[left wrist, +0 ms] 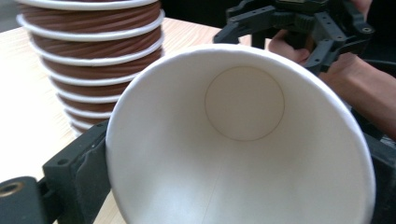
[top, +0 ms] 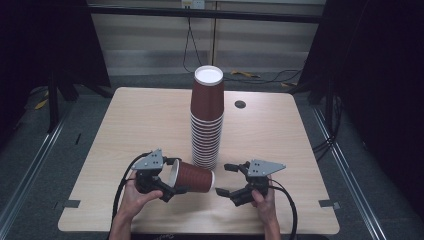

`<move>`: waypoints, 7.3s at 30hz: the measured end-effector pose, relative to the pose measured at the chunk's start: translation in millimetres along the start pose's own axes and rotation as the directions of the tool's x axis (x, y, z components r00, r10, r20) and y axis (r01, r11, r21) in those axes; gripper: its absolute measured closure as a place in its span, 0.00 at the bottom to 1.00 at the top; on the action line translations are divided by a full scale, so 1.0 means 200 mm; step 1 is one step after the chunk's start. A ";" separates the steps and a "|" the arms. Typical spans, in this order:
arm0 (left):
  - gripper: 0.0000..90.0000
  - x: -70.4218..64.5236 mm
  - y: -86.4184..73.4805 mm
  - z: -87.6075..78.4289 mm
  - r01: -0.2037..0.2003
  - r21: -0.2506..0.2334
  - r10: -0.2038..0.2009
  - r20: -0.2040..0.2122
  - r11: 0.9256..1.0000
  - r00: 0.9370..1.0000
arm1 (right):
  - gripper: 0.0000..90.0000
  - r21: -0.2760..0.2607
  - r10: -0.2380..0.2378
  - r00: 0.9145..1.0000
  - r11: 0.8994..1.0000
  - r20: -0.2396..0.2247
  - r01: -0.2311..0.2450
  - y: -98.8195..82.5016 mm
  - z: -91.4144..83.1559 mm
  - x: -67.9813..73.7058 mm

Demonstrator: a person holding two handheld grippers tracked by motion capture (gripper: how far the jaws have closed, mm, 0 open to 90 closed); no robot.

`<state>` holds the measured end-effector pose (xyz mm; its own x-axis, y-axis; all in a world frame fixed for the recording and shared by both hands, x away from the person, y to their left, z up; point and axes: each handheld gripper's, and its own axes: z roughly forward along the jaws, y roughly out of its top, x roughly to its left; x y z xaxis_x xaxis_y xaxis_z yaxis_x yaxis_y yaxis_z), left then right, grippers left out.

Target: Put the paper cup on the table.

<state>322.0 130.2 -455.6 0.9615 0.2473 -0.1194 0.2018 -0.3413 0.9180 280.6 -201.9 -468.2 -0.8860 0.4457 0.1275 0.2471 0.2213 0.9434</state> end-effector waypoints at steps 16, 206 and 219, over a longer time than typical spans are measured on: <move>0.05 0.07 0.00 -0.20 0.027 0.042 -0.023 -0.091 0.999 0.996 | 0.15 -0.168 0.034 0.948 0.985 0.317 0.021 -0.07 -0.14 -0.01; 0.17 0.13 -0.17 -0.19 0.079 -0.163 -0.140 -0.407 0.984 0.903 | 0.14 -0.286 0.096 0.771 0.951 0.630 0.115 -0.23 -0.11 -0.02; 0.17 -0.02 -0.26 -0.12 0.052 -0.287 -0.177 -0.428 0.957 0.886 | 0.14 -0.287 0.096 0.771 0.951 0.629 0.116 -0.23 -0.11 -0.02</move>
<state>303.4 168.1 -493.9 0.7367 0.6679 -0.1059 0.1896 -0.0537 0.9804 264.7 -232.3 -505.1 -0.4129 0.9108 -0.0042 0.0197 0.0135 0.9997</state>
